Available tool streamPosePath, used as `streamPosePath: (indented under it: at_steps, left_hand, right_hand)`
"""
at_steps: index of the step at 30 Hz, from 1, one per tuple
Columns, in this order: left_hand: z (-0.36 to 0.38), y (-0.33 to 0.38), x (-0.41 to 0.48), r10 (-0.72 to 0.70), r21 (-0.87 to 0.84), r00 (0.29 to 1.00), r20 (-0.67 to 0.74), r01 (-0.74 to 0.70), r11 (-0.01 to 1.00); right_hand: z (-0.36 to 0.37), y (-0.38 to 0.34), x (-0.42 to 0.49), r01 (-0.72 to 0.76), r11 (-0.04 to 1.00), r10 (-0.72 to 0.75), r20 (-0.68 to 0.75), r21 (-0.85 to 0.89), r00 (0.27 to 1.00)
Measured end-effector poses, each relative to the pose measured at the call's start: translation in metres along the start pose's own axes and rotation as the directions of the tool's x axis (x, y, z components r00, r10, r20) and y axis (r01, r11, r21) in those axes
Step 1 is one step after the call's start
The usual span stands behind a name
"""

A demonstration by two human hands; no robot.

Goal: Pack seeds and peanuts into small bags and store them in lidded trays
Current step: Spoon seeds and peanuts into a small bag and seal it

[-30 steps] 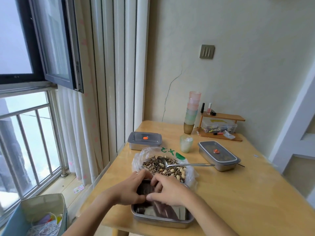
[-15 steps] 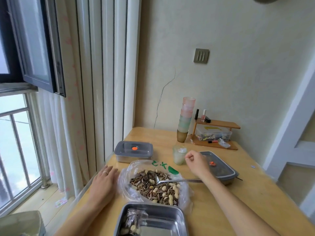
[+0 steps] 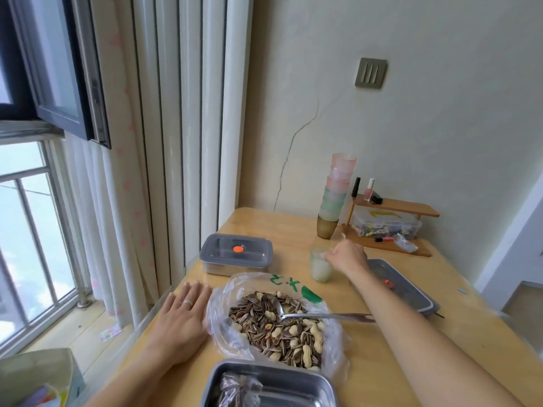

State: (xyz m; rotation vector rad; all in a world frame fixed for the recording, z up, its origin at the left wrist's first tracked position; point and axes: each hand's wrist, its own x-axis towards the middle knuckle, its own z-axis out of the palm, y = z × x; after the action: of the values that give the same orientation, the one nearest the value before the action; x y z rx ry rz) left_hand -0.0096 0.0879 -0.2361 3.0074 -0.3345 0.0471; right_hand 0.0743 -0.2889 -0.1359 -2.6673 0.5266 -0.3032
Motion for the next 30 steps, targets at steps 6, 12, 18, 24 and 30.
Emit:
streamPosePath:
  at_steps: [6, 12, 18, 24, 30]
  left_hand:
    - [0.002, 0.0, 0.0, -0.021, -0.001, 1.0, -0.004, 0.021, 1.0]
    - [-0.003, 0.003, -0.003, -0.031, -0.038, 0.999, -0.011, 0.031, 0.999]
    - [-0.003, 0.003, -0.004, -0.033, -0.045, 0.999, -0.03, 0.031, 0.998]
    - [-0.001, -0.002, -0.005, -0.025, -0.09, 0.997, -0.073, 0.018, 0.996]
    - [0.001, -0.003, -0.006, -0.033, -0.158, 0.996, -0.085, 0.019, 0.987]
  right_hand:
    - [0.001, -0.01, 0.0, -0.057, 0.995, 0.053, -0.059, -0.084, 0.997]
    - [-0.004, -0.011, -0.005, 0.05, 0.997, -0.043, -0.103, 0.062, 0.994]
    - [-0.027, -0.015, -0.01, 0.056, 0.979, -0.025, -0.155, 0.198, 0.988]
    - [-0.031, -0.003, -0.019, 0.033, 0.933, 0.025, -0.157, 0.357, 0.987]
    - [-0.028, 0.013, -0.029, -0.015, 0.903, 0.08, -0.134, 0.428, 0.988]
